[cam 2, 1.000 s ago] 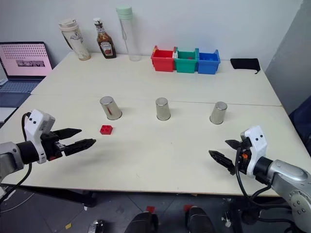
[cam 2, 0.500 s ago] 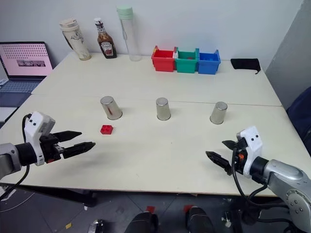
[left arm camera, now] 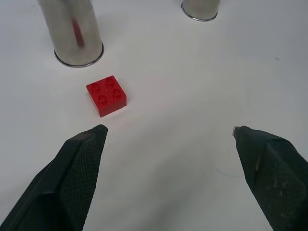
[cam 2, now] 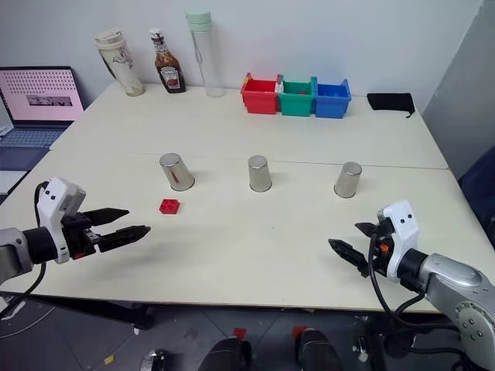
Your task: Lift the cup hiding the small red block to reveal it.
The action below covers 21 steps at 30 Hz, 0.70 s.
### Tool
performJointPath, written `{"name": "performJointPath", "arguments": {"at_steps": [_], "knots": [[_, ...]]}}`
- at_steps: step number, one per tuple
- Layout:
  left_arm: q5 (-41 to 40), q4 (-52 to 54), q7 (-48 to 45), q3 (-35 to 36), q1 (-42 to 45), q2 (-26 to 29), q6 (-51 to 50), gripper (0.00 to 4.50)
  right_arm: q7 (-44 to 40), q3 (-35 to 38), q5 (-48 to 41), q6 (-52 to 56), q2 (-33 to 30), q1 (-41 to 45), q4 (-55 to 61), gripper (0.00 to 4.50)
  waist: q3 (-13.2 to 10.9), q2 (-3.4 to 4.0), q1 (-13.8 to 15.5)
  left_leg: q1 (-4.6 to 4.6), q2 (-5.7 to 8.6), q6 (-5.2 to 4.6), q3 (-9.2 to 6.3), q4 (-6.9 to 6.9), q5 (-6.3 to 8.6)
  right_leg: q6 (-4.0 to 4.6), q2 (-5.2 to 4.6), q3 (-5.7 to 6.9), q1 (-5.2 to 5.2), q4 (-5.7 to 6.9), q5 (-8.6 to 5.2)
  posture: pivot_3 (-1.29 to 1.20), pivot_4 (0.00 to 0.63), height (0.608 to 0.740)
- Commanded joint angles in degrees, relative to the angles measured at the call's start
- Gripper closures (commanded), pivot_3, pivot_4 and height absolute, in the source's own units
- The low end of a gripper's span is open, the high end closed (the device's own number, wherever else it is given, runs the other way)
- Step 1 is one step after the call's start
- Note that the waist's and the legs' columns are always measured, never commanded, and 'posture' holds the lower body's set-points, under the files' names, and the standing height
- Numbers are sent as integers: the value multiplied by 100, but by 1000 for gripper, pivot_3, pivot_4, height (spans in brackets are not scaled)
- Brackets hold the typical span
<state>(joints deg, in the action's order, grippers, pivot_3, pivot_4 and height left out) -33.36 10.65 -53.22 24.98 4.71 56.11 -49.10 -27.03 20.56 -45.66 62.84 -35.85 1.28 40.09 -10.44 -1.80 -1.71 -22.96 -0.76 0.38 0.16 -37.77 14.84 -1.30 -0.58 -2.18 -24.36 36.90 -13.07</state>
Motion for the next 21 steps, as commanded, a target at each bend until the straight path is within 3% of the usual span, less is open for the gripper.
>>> {"name": "performJointPath", "arguments": {"at_steps": [1, 21], "knots": [[26, -9, -75, 29, 103, 167, 153, 35, 53, 89, -158, -89, -53, 62, 75, 0, 0, 0, 0, 0, 0, 0, 0, 0, 0, 0, 0, -1, 0, 0, 0, 0, 150, 740], [29, -33, -216, 20, 19, 201, 150, 35, 257, 68, -400, -109, -103, 80, 15, 0, 1, -1, 0, 2, 1, 0, 2, -4, 0, -1, 1, -1, 1, 6, 1, 0, 150, 740]]}}
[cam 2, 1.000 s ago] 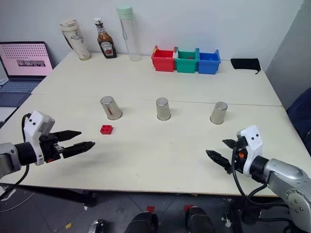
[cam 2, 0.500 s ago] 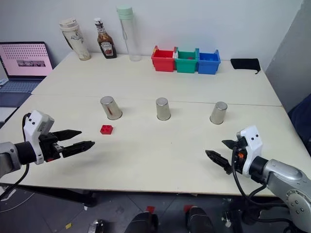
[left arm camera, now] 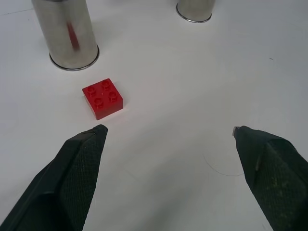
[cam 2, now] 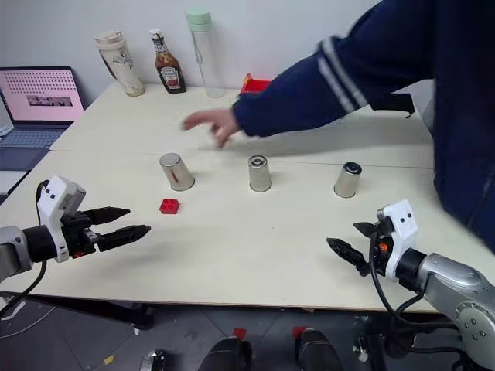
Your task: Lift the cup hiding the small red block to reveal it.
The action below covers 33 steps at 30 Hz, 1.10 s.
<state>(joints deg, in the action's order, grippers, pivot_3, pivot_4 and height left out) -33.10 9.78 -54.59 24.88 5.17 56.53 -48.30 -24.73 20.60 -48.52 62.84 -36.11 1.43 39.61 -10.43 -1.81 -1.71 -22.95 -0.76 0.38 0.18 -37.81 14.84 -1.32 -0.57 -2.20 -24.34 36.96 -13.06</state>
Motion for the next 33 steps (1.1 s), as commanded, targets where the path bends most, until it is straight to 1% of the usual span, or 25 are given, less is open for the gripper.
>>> {"name": "performJointPath", "arguments": {"at_steps": [1, 5, 13, 16, 33], "knots": [[3, 63, -86, 31, -40, 158, 70, 35, 35, 63, -124, -103, -72, 68, 66, 0, 0, 0, 0, 0, 0, 0, 0, 0, 0, 0, 0, 0, 0, 0, 0, 0, 150, 740], [-4, 45, -60, 20, 5, 143, 56, 35, 189, 192, -329, -27, 51, 183, -5, 0, 0, 0, 0, 1, 0, 0, 0, -1, 0, 0, 0, 0, 0, 1, 0, 0, 150, 740], [-23, -22, -90, -47, 107, 158, 59, 35, 308, 131, -423, -66, 9, 143, 6, 0, 0, 0, 0, 2, 0, 0, 1, -2, 0, -1, 1, -1, 2, 2, 1, 0, 150, 740], [-85, -68, -38, -51, 287, 122, -17, 35, 345, 81, -399, -87, 4, 124, -5, 0, 1, -1, 1, 1, 0, 0, 0, -3, 0, -1, 2, 0, 2, 3, 1, 0, 150, 740], [-108, 57, -20, -12, 158, 137, -58, 35, 365, 3, -410, -127, -82, 214, -98, 0, 1, -1, 0, 4, 0, 0, 2, -5, 0, -3, 3, -4, 5, 5, 2, 0, 150, 740]]}}
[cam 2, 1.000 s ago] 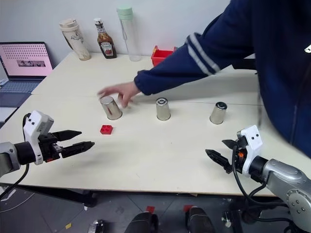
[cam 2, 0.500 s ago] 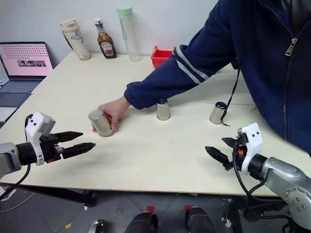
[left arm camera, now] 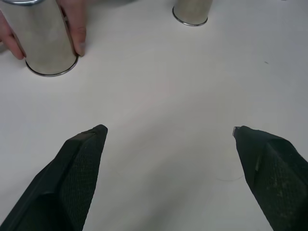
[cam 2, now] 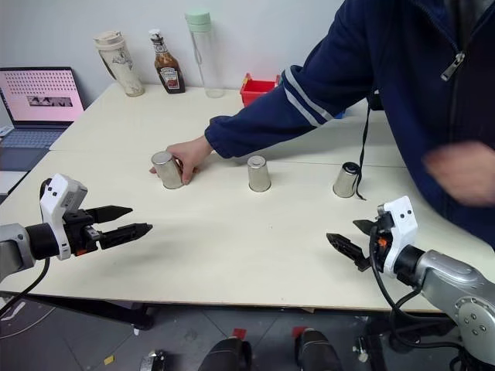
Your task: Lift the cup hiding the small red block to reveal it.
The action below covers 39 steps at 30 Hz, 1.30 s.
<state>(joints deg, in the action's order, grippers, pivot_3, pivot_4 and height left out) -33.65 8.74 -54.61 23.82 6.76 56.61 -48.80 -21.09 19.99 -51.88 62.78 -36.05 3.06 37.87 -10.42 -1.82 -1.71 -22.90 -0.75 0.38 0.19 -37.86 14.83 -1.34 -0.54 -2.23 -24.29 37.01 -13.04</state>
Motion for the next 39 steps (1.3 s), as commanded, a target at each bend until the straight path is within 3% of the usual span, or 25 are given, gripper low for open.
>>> {"name": "performJointPath", "arguments": {"at_steps": [1, 31, 35, 39], "knots": [[-55, 161, -18, 91, 1, 133, -10, 35, -2, 68, -69, -128, -88, 34, 84, 0, 0, 0, 0, 0, 0, 0, 0, 0, 0, 0, 0, 0, 0, 0, 0, 0, 150, 740], [17, 93, -196, -141, 168, 220, 202, 35, 19, -101, -141, -246, -125, -40, 204, 0, 1, -1, 0, 1, 1, 0, 0, -3, 0, -2, 3, -3, 1, 4, 1, 0, 150, 740], [-39, 212, -148, -69, 49, 143, 197, 35, -44, -230, -45, -328, -165, -58, 216, 0, 1, -1, 0, 1, 0, 0, 0, -3, 0, -2, 4, -3, 1, 5, 1, 0, 150, 740], [-5, 756, 221, -27, -166, -350, 590, 35, -214, -641, 359, -698, -244, -24, 248, 0, 2, -1, 2, 2, 0, 0, 1, -3, 0, -2, 2, -5, 2, 5, 2, 0, 150, 740]]}}
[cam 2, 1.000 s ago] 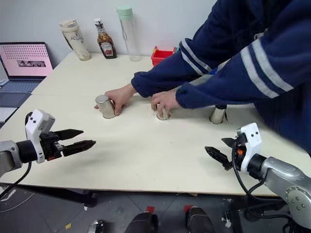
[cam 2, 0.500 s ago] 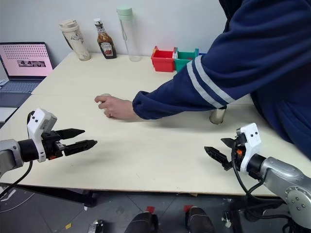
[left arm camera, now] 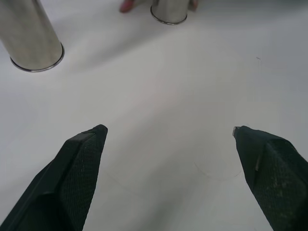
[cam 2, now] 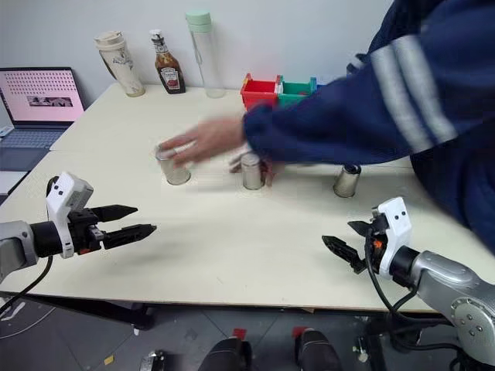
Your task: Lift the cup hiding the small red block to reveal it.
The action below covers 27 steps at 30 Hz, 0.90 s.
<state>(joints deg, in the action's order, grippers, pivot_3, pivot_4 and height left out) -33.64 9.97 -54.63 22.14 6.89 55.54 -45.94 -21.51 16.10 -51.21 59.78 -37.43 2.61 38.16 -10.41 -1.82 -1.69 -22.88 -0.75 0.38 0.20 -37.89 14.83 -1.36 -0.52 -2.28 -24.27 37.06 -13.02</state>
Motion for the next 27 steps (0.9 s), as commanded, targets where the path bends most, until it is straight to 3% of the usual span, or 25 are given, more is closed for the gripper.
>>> {"name": "performJointPath", "arguments": {"at_steps": [1, 5, 8, 12, 17, 20, 27], "knots": [[38, 921, 310, 81, -350, -372, 406, 35, -233, -465, 459, -588, -54, 69, 205, 0, 2, -3, 0, 0, 0, 0, 0, -1, 0, -1, -1, -1, 1, -2, 0, 0, 150, 740], [193, 1370, 972, 41, -535, -1073, 789, 35, -105, -1404, 1338, -1380, 505, 578, -449, 0, 8, -11, -12, 4, 0, 0, 5, -1, 0, -4, -3, -7, 5, -2, 2, 0, 150, 740], [352, 1522, 1318, -86, -615, -1532, 1106, 35, 1, -2265, 2313, -2226, 1198, 1430, -1672, 0, 9, -13, -45, 22, -10, 0, 14, -10, -1, -9, 7, -8, 13, 5, 10, 0, 150, 740], [502, 1704, 1569, -424, -710, -1894, 1320, 35, 102, -2650, 3055, -3161, 2184, 2653, -3731, 0, 11, -16, -22, 24, -7, -11, 11, -11, -12, -2, 27, -8, 14, 12, 18, 0, 150, 740], [631, 1585, 1765, -617, -565, -2051, 1456, 35, -133, -2573, 3550, -4242, 2948, 4063, -6399, 0, 14, -22, 4, 20, -4, -9, 19, -11, -15, -28, 38, -8, 11, 11, 49, 0, 150, 740], [701, 1526, 1846, -745, -494, -2117, 1543, 35, -406, -2486, 3750, -4917, 3240, 4896, -7974, 0, 13, -19, -15, -1, 8, -5, 19, -7, -11, 0, 26, -3, -2, -1, 70, 0, 150, 740], [768, 1478, 1995, -913, -395, -2275, 1596, 35, -386, -2225, 4161, -6024, 3628, 5797, -9871, 0, 13, -18, -28, 3, -1, -5, 13, -2, -11, 3, 26, -3, -2, 2, 70, 0, 150, 740]]}}
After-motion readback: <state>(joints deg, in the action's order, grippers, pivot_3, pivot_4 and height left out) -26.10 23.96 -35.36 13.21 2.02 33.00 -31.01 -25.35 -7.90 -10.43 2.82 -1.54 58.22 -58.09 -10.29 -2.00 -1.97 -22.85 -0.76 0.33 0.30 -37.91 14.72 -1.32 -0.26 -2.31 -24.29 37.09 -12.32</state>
